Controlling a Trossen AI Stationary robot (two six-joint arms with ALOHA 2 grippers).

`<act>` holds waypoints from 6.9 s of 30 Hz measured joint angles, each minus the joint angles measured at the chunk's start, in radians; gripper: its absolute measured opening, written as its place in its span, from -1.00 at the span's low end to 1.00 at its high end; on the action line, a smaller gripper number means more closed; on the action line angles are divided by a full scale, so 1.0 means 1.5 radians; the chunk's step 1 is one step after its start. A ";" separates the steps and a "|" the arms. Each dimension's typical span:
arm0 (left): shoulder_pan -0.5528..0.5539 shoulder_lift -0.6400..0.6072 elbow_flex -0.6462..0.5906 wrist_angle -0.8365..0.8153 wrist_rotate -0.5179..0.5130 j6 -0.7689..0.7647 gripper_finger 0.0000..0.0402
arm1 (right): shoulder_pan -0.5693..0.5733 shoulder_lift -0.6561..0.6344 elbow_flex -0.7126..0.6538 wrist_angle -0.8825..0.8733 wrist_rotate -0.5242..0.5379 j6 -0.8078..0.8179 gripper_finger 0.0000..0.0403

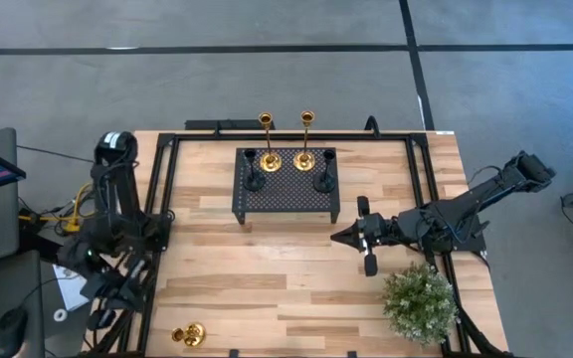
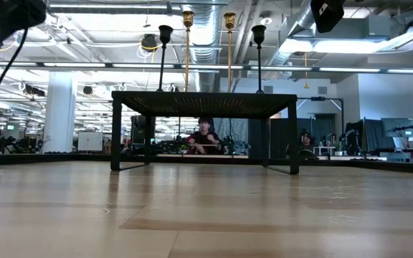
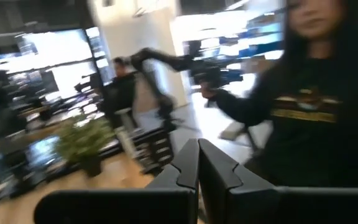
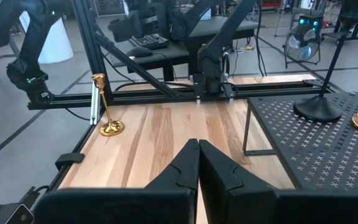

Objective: Pick & Place candle stick holders
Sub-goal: Put the gold candle holder on the shelf

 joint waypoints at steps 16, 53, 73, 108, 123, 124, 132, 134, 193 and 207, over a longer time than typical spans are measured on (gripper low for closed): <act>0.317 0.078 0.000 -0.045 0.287 -0.109 -0.98 | 0.002 0.020 0.000 -0.002 -0.001 0.000 -1.00; 0.599 -0.087 0.000 -0.309 0.771 -0.223 -0.97 | 0.001 0.048 0.000 0.000 -0.002 0.005 -1.00; 0.574 -0.082 0.000 -0.497 1.038 -0.382 -0.98 | 0.001 0.048 0.000 0.000 -0.001 0.046 -1.00; 0.521 0.181 0.001 -0.303 1.074 -0.327 -0.99 | -0.008 0.048 0.000 0.041 0.001 0.040 -1.00; 0.522 0.182 0.001 -0.298 1.071 -0.312 -0.99 | -0.008 0.048 0.000 0.040 0.001 0.040 -1.00; 0.522 0.182 0.001 -0.298 1.071 -0.312 -0.99 | -0.008 0.048 0.000 0.040 0.001 0.040 -1.00; 0.522 0.186 0.000 -0.283 1.071 -0.309 -0.99 | -0.008 0.048 0.000 0.040 0.001 0.040 -1.00; 0.523 0.195 -0.001 -0.269 1.079 -0.309 -0.99 | -0.008 0.048 0.000 0.040 0.001 0.040 -1.00; 0.579 0.251 0.043 -0.077 0.602 -0.427 -0.98 | -0.006 0.048 0.000 0.039 -0.020 0.040 -1.00; 0.617 0.251 0.189 -0.358 0.480 -0.482 -0.98 | -0.006 0.048 0.000 0.022 -0.022 0.038 -1.00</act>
